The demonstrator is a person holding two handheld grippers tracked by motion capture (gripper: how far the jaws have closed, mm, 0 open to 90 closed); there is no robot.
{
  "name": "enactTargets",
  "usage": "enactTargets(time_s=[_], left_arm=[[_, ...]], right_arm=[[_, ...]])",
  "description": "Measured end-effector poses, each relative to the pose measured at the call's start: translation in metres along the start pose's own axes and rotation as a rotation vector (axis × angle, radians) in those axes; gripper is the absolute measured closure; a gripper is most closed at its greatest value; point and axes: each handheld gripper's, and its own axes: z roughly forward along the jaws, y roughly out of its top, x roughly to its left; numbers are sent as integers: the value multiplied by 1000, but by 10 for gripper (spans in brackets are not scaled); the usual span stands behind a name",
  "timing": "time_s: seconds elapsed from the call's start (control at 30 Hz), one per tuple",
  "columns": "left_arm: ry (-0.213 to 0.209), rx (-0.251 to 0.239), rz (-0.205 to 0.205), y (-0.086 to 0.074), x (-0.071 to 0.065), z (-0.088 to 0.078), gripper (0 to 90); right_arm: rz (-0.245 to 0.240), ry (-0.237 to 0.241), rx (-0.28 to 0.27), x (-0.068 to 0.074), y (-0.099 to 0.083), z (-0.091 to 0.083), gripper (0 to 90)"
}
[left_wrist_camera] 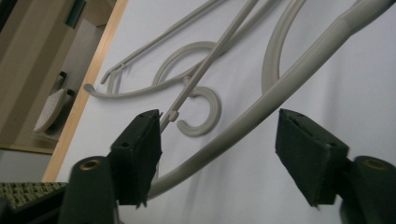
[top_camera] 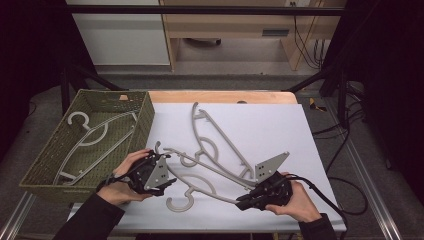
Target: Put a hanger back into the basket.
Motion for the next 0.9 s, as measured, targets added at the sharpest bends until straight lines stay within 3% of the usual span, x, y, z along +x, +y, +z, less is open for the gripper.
enactTargets(time_s=[0.33,0.43,0.6,0.9], left_arm=[[-10,-1,101,-3,-9,5,648],[-6,-9,133,-4,-12,2,666],[-4,-10,149,-6,-13,1,689],[-14,-21,151,-7,-13,-1,725]], right_arm=[[-4,32,1,1,-1,0,826],[-5,43,-3,0,-1,-1,826],[-6,42,-10,-1,-1,-2,824],[-16,44,-48,-5,-3,-6,820]])
